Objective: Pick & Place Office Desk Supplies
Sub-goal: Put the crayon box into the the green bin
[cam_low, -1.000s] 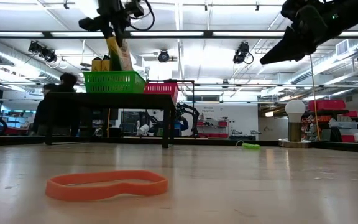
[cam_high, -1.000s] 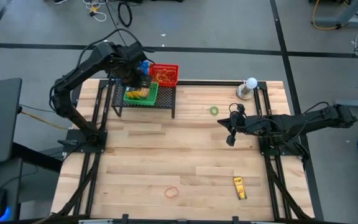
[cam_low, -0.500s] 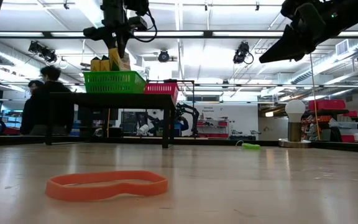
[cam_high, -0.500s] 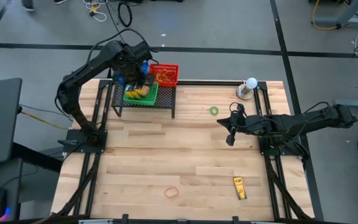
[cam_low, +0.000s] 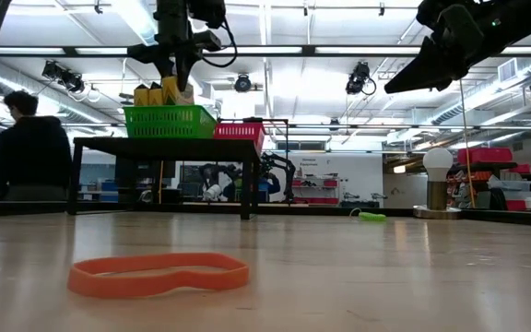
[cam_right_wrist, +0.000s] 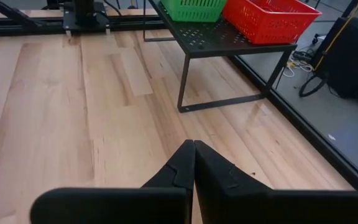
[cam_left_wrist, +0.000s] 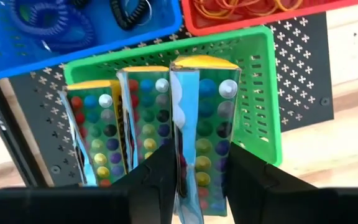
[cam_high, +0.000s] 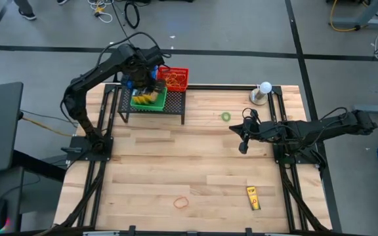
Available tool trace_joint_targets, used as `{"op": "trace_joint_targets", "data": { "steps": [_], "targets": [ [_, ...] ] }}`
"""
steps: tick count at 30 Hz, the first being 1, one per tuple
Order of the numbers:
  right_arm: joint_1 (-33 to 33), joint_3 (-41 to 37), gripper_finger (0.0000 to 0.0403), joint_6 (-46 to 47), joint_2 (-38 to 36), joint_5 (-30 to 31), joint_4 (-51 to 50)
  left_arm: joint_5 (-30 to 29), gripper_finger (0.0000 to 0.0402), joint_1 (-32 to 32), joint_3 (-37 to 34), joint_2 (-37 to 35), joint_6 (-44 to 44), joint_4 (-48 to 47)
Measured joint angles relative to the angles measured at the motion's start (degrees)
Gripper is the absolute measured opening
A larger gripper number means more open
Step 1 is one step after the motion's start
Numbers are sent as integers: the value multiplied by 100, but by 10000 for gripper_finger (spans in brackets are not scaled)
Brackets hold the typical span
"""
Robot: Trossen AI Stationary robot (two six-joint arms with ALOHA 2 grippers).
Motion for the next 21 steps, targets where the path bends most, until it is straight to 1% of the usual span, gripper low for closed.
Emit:
{"op": "trace_joint_targets", "data": {
  "steps": [11, 16, 21],
  "targets": [
    [1, 0, 11, -5, 0, -20, -99, -67, 119, -39, 2, 40, 60, 0],
    [2, 0, 11, -46, 0, -17, -116, -17, 119, -79, 2, 78, 273, -4],
    [0, 0, 11, -48, 0, -17, -116, -40, 119, -83, 2, 85, 208, 1]
  ]
}}
